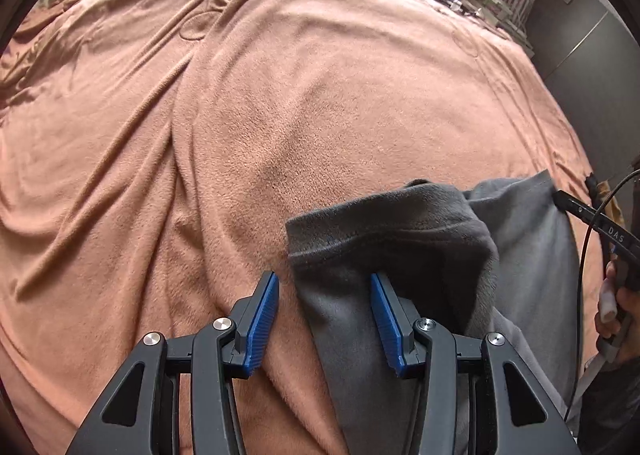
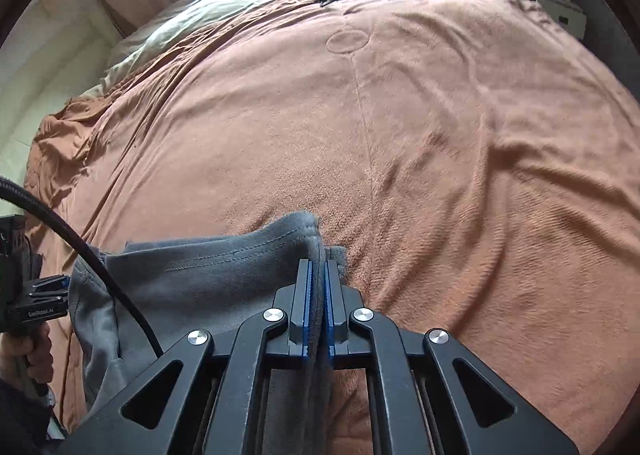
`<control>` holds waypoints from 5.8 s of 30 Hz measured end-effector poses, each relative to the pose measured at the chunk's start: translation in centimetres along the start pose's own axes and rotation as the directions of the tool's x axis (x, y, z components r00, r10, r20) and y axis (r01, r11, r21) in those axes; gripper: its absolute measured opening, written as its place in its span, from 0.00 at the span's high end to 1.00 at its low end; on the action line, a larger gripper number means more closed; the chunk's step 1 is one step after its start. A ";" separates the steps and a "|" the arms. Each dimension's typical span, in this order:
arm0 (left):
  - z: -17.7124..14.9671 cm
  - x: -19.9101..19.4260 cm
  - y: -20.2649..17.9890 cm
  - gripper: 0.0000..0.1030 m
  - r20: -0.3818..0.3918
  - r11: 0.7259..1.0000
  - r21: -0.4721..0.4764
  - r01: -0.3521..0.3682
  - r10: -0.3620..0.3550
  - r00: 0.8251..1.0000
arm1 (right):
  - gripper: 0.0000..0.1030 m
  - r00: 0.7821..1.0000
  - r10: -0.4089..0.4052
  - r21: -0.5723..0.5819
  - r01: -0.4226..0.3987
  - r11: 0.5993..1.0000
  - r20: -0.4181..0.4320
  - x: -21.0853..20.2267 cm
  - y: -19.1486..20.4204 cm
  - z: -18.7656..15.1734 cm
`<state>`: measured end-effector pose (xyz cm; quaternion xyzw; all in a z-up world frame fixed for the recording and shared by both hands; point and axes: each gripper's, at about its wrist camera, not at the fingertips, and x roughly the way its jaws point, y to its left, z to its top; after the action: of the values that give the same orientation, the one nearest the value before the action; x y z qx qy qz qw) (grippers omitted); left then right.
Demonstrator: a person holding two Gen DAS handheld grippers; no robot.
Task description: Fold small clothes
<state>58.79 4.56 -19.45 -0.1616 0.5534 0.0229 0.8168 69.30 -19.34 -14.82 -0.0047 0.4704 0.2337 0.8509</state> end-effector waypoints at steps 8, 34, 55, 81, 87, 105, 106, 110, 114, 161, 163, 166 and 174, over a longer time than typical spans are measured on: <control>-2.0 -2.0 0.7 0.52 0.001 0.997 -0.044 0.068 -0.068 0.998 | 0.35 0.999 -0.010 -0.129 0.015 0.991 0.038 -5.7 3.0 -1.9; -10.0 -6.6 2.4 0.78 0.050 0.939 -0.253 0.232 -0.226 0.973 | 0.56 0.990 -0.008 -0.539 -0.070 0.839 -0.141 -10.4 16.1 -12.2; -10.7 -6.8 3.1 0.79 0.077 0.924 -0.279 0.262 -0.251 0.965 | 0.97 0.984 -0.023 -0.595 -0.089 0.799 -0.177 -5.0 20.0 -13.8; -10.4 -5.8 1.7 0.78 0.046 0.950 -0.227 0.214 -0.209 0.977 | 0.98 0.996 -0.088 -0.182 0.088 0.979 0.007 -6.5 5.8 -7.1; -10.4 -5.5 1.5 0.78 0.035 0.955 -0.219 0.198 -0.195 0.980 | 0.96 0.997 -0.050 -0.069 0.046 0.997 -0.051 -4.6 4.0 -6.6; -5.7 -5.7 -2.2 0.76 0.092 0.988 -0.059 0.140 -0.135 0.987 | 0.62 0.996 0.081 -0.037 -0.080 0.996 0.030 -7.8 5.8 -6.5; -5.3 -5.7 -2.5 0.76 0.099 0.988 -0.051 0.143 -0.138 0.985 | 0.64 0.997 0.082 -0.044 -0.082 0.996 0.008 -7.3 6.3 -6.6; -3.6 -4.8 -3.8 0.76 0.105 0.988 -0.004 0.152 -0.150 0.983 | 0.68 0.993 0.104 -0.062 -0.108 0.992 -0.053 -4.8 7.3 -6.4; -2.3 -3.6 -4.7 0.76 0.101 0.988 0.023 0.152 -0.153 0.983 | 0.79 0.989 0.134 -0.007 -0.135 0.991 -0.065 -2.2 5.6 -5.5; -1.9 -2.1 1.6 0.75 0.068 0.960 -0.232 0.158 -0.146 0.987 | 0.42 0.939 0.344 0.305 -0.331 0.893 0.012 -4.5 -7.0 -7.9; -2.4 -2.0 1.9 0.75 0.057 0.957 -0.243 0.156 -0.147 0.988 | 0.42 0.933 0.361 0.307 -0.341 0.889 -0.007 -3.8 -7.3 -8.0; -3.0 -1.5 2.4 0.75 0.038 0.948 -0.264 0.178 -0.174 0.984 | 0.42 0.929 0.370 0.315 -0.342 0.885 -0.030 -3.2 -7.8 -8.1; -3.5 -0.1 3.9 0.75 0.017 0.919 -0.323 0.227 -0.234 0.972 | 0.42 0.860 0.510 0.360 -0.468 0.807 -0.026 -1.9 -9.7 -8.0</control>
<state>54.75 7.25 -21.44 -0.3575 0.5280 0.0152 0.7702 65.97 -30.57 -19.77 0.2500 0.5397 0.3591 0.7192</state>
